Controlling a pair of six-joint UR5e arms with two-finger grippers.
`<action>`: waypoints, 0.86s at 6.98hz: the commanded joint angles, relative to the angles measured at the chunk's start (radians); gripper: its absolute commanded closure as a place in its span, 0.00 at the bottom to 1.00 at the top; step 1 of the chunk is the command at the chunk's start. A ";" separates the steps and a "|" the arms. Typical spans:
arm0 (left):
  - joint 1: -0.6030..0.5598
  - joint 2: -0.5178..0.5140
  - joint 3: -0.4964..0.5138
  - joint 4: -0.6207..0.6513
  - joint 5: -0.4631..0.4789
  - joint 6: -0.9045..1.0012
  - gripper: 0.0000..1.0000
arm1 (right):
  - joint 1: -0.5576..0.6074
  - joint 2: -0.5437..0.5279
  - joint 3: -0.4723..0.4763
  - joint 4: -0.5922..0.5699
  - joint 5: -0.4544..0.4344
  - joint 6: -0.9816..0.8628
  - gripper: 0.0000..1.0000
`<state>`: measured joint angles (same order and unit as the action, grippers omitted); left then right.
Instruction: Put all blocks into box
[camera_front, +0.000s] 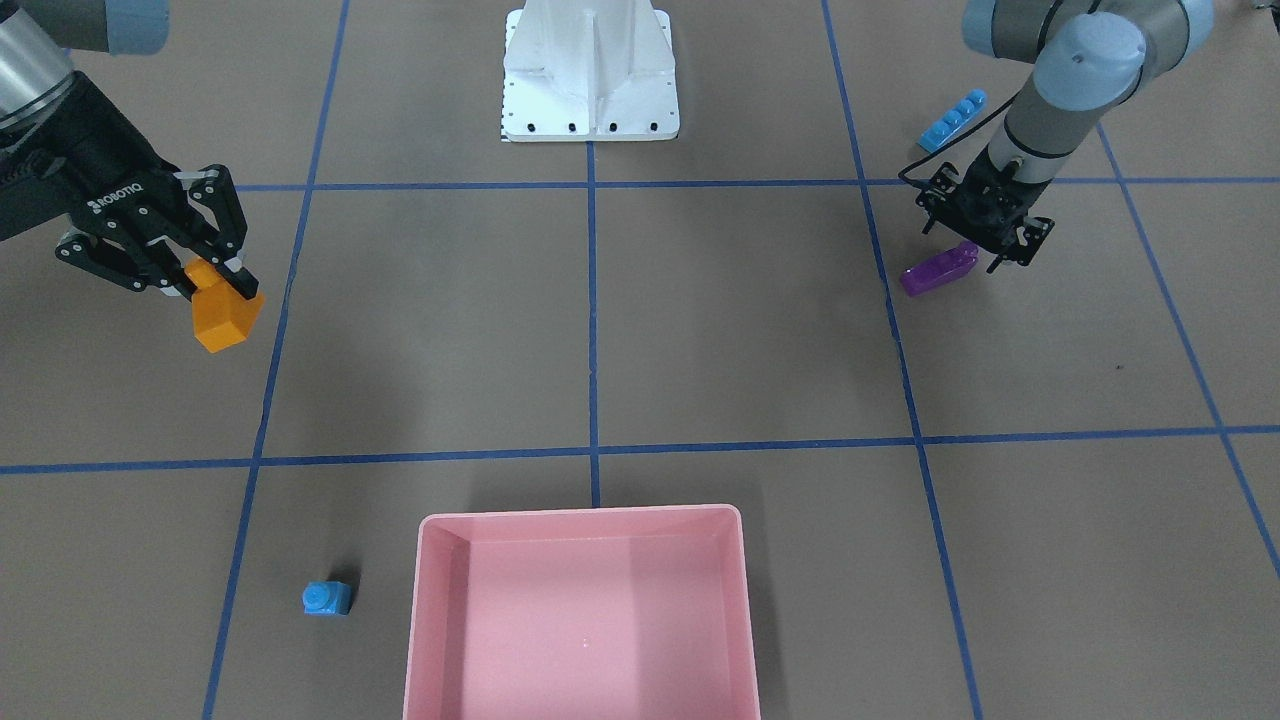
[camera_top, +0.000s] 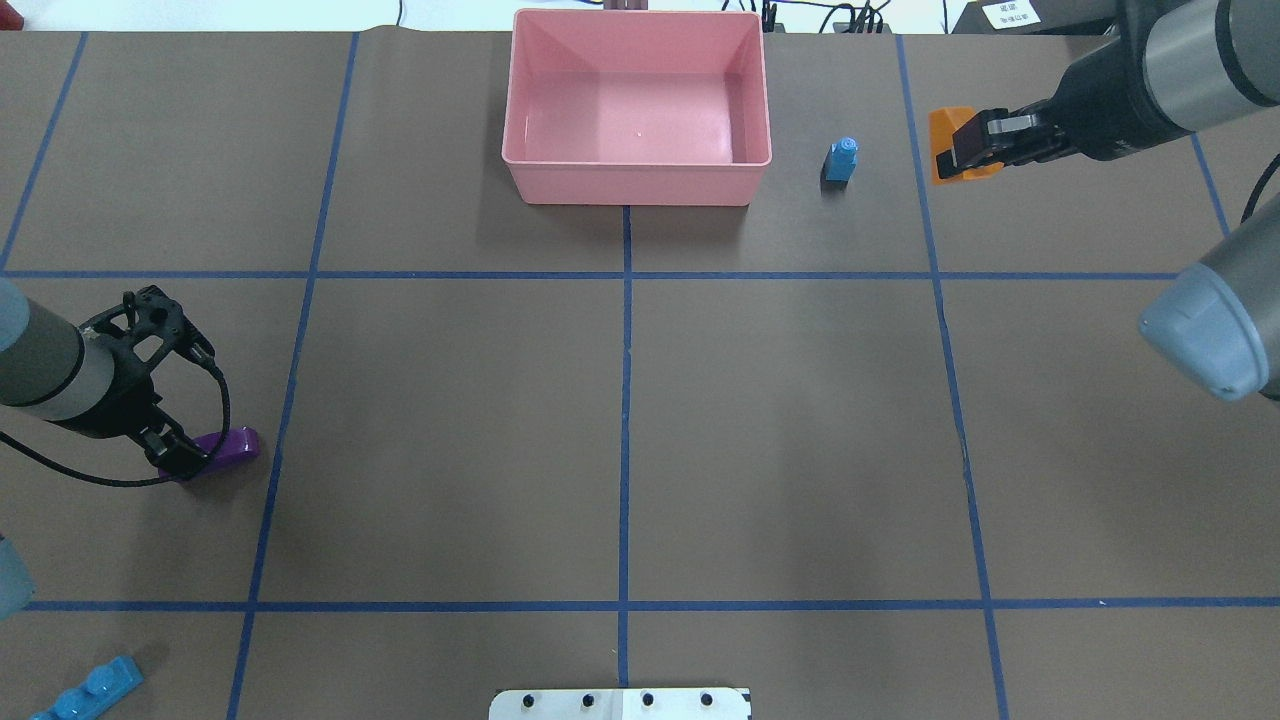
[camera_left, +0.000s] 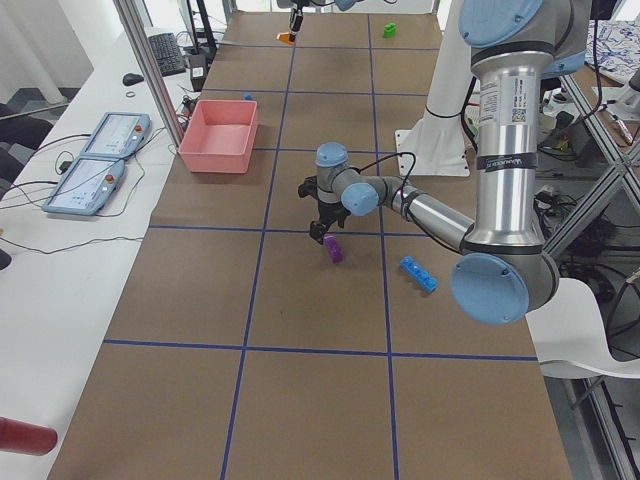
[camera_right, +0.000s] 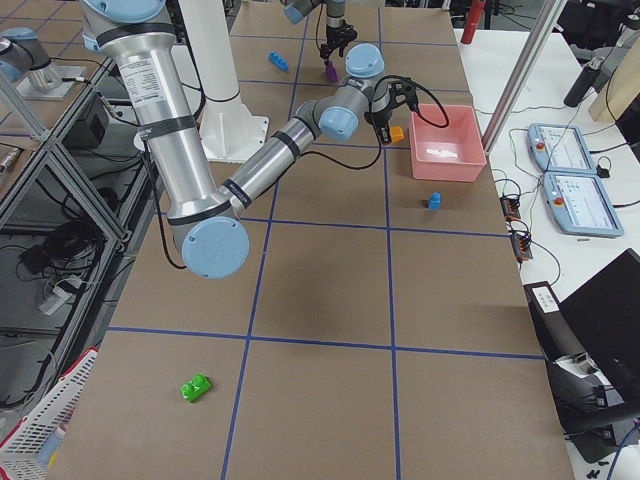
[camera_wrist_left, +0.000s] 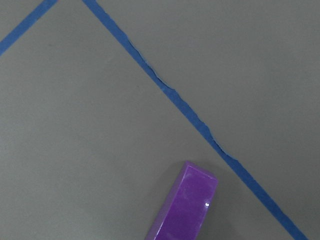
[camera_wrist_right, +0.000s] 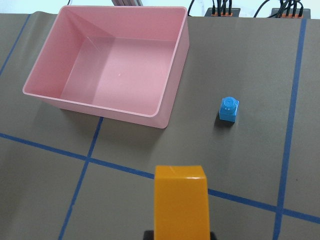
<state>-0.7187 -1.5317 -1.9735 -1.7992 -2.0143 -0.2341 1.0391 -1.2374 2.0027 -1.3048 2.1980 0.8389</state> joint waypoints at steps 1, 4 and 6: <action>0.027 -0.025 0.047 0.000 0.009 0.002 0.00 | -0.001 0.041 -0.009 -0.001 -0.009 0.028 1.00; 0.058 -0.039 0.096 0.000 0.060 0.002 0.00 | -0.002 0.068 -0.022 -0.001 -0.007 0.061 1.00; 0.077 -0.048 0.117 0.000 0.060 0.001 0.00 | -0.008 0.119 -0.030 -0.002 -0.006 0.141 1.00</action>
<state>-0.6508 -1.5756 -1.8645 -1.7993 -1.9573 -0.2320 1.0352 -1.1450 1.9768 -1.3072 2.1915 0.9315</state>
